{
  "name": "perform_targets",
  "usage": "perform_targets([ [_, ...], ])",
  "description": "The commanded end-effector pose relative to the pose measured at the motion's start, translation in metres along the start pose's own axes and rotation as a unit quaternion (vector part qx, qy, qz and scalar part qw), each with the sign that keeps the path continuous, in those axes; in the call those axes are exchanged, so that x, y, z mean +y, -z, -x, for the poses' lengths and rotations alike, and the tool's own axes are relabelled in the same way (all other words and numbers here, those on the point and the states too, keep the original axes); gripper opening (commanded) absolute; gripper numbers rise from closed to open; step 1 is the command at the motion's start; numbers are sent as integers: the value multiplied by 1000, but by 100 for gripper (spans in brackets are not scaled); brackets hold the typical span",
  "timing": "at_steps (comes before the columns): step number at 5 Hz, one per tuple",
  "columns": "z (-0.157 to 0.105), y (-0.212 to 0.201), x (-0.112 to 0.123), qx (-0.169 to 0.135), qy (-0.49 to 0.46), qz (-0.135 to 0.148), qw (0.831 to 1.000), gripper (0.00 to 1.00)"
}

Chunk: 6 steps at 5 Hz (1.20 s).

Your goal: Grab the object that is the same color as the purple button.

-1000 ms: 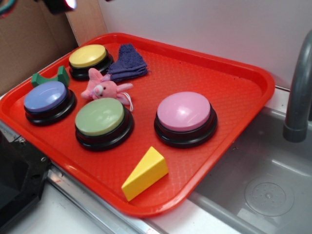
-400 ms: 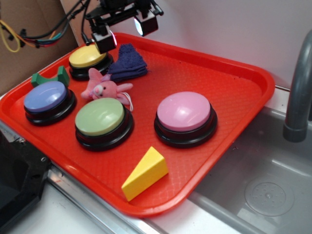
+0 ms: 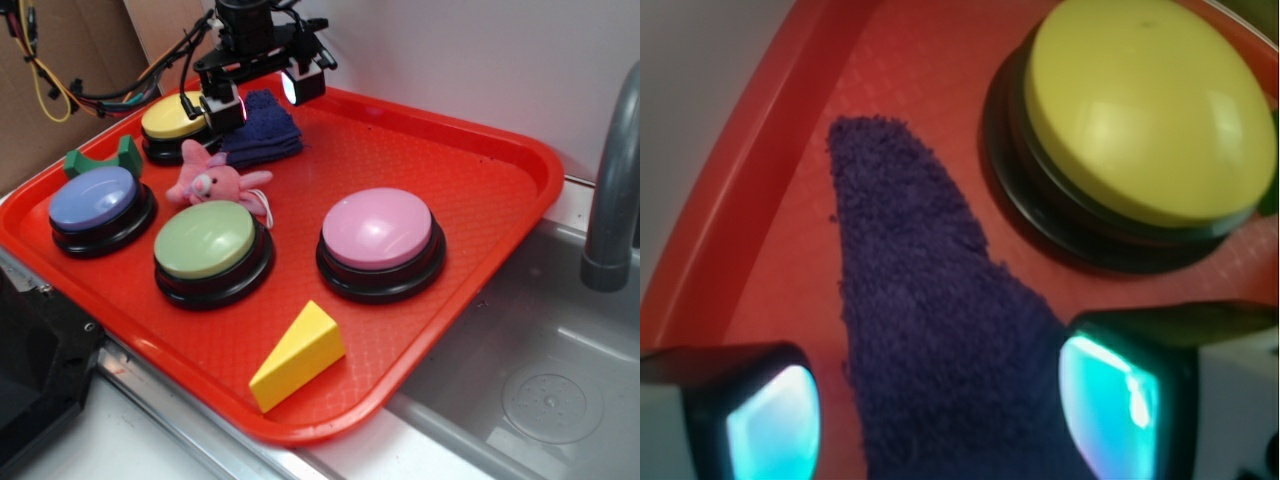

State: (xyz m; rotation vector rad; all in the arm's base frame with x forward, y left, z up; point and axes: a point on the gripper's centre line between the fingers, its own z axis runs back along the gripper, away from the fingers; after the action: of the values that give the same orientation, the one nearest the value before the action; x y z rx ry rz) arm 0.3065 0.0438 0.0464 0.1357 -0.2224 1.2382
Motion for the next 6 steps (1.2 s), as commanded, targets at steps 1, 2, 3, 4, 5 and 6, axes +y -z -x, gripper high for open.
perform_targets([
  [1, -3, 7, 12, 3, 13, 9, 1000, 100],
  [2, -2, 14, 13, 4, 18, 4, 1000, 100],
  [3, -3, 15, 14, 8, 21, 12, 1000, 81],
  [4, -5, 12, 15, 15, 8, 22, 1000, 0],
  [5, -8, 5, 14, 29, 23, 27, 999, 0],
  [6, -12, -10, 10, 25, 73, 34, 996, 0],
])
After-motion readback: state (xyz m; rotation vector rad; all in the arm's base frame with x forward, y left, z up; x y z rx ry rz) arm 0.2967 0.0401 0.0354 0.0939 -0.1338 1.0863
